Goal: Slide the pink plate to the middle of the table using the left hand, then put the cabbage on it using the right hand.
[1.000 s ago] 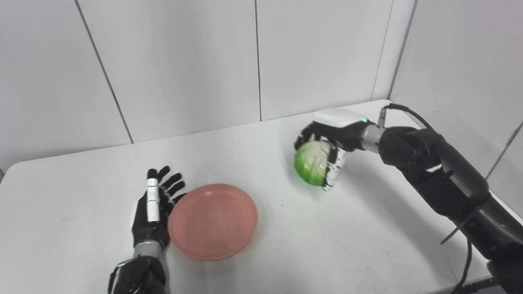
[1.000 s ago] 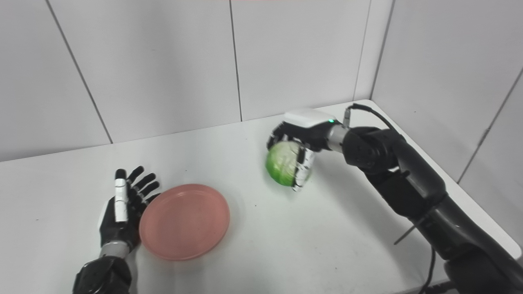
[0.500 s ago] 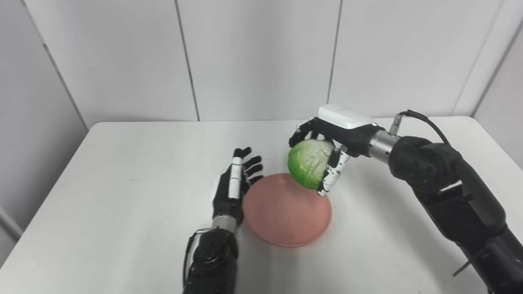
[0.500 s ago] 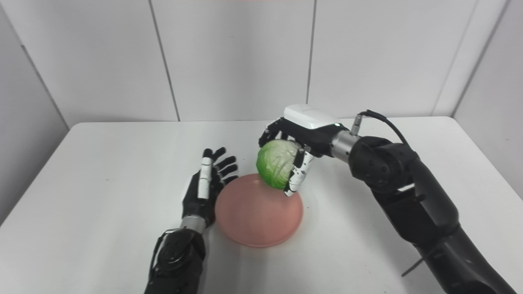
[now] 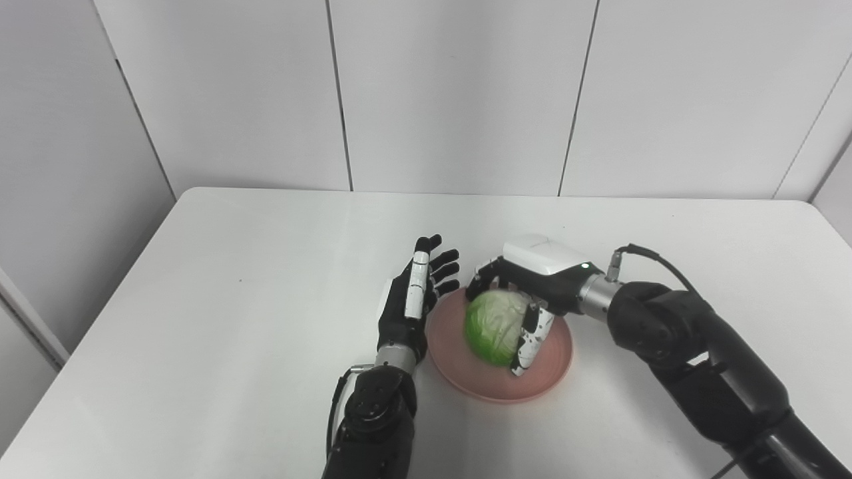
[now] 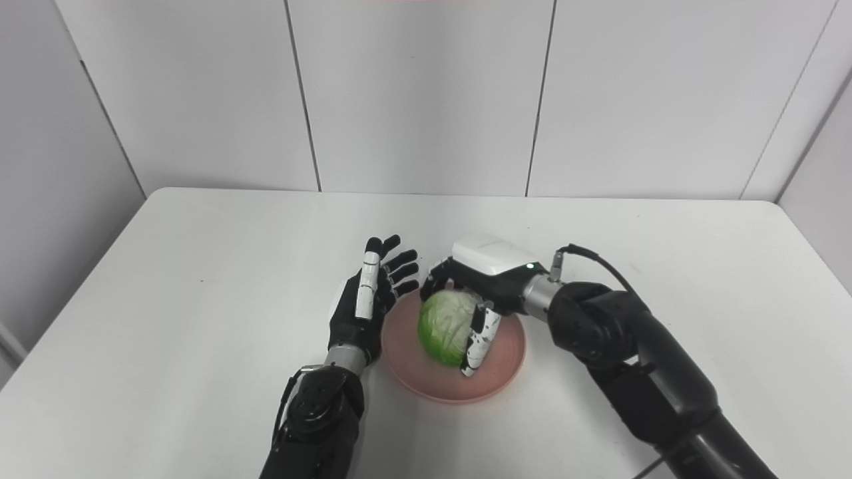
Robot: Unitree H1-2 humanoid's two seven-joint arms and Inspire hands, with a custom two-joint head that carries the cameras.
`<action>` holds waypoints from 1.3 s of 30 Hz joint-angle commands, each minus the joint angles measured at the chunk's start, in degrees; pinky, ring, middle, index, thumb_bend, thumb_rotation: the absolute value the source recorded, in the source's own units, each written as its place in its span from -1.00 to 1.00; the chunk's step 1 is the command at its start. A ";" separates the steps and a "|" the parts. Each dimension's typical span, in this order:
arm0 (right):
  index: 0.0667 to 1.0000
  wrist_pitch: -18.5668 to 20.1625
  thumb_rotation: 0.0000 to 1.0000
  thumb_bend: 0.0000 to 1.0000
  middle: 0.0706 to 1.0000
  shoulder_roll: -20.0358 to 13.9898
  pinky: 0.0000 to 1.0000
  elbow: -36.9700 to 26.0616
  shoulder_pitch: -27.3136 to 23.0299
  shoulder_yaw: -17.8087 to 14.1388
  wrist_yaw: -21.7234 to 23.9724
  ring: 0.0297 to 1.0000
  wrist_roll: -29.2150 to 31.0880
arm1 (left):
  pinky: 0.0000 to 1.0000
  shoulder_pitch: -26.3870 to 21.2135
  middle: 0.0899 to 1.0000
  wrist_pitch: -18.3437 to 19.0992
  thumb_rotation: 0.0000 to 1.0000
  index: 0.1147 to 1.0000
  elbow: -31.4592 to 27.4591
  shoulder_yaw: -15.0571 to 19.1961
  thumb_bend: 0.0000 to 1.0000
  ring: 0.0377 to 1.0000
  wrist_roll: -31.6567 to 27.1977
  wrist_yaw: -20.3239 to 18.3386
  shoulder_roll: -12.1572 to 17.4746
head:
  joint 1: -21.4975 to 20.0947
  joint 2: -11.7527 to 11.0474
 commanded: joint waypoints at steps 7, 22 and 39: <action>-0.08 -1.61 -0.99 0.06 -0.09 0.27 -0.11 -1.05 0.22 0.01 -2.09 0.00 -1.87 | 0.36 0.76 0.52 0.95 0.90 0.66 1.58 0.68 0.41 0.52 -1.05 0.66 -0.79 | -0.58 -0.16; 0.51 -5.65 0.24 1.00 0.67 -2.63 0.79 -2.35 1.07 -2.43 -4.09 0.74 0.05 | 0.39 1.43 0.53 2.18 0.92 0.67 0.14 0.06 0.39 0.55 -0.40 0.48 0.05 | -1.77 -0.06; 0.78 -3.20 0.70 0.79 0.68 -1.35 0.40 -6.19 8.98 -18.74 -13.73 0.63 9.84 | 0.42 1.36 0.53 1.52 0.89 0.64 -0.63 0.56 0.46 0.56 0.03 0.61 1.38 | -2.32 -0.33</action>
